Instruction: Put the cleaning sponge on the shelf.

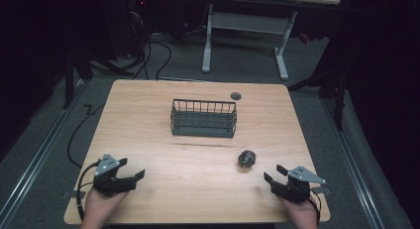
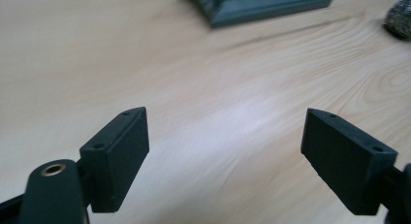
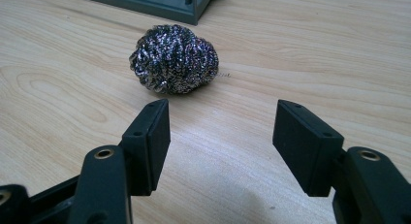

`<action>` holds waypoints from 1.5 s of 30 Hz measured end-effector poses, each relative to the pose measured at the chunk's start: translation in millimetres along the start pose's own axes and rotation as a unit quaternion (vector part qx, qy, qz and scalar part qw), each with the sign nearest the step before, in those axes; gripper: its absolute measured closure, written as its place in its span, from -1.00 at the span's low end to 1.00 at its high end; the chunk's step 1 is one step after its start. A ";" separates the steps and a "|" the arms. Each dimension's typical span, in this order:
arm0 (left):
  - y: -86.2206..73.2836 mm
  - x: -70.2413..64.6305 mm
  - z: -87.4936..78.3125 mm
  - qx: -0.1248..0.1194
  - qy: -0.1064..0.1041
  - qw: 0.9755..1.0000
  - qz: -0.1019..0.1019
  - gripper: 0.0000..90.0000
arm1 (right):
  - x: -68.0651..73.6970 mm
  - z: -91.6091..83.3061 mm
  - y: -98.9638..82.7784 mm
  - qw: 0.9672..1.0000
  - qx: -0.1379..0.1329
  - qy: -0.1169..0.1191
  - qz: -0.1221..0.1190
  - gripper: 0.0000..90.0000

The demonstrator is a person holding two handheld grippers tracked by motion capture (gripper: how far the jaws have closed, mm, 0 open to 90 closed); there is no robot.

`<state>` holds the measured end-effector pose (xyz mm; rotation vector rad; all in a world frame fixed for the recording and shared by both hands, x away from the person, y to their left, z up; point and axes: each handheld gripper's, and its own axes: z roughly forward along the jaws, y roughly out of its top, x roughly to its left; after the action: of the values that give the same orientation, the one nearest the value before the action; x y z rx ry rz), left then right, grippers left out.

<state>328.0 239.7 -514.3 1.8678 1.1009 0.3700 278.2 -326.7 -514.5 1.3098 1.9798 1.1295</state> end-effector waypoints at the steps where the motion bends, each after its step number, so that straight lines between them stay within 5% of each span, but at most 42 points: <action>1: 0.3 3.3 -1.4 -0.007 0.003 1.000 -0.003 -0.62 | 1.2 -0.5 0.1 1.000 -0.001 -0.003 0.004 -0.14; 5: 1.5 11.4 2.2 -0.019 -0.008 0.999 -0.025 -0.61 | 4.8 -0.2 1.4 1.000 -0.003 -0.008 0.006 -0.14; 21: -2.9 8.7 9.4 0.010 0.008 1.000 0.008 -0.62 | 14.2 7.0 5.8 1.000 0.003 -0.001 -0.011 0.01; 29: -11.0 6.3 3.5 0.016 0.033 0.999 0.022 -0.59 | 16.9 16.6 14.3 0.999 0.014 -0.012 -0.031 0.99; 45: -22.9 4.8 -20.9 0.002 0.055 0.998 0.015 -0.58 | 10.9 55.7 28.3 0.998 0.062 -0.020 -0.016 1.00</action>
<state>305.1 259.5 -522.6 1.8882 1.1484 0.4945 330.5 -291.3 -519.4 1.3454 2.0624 0.9719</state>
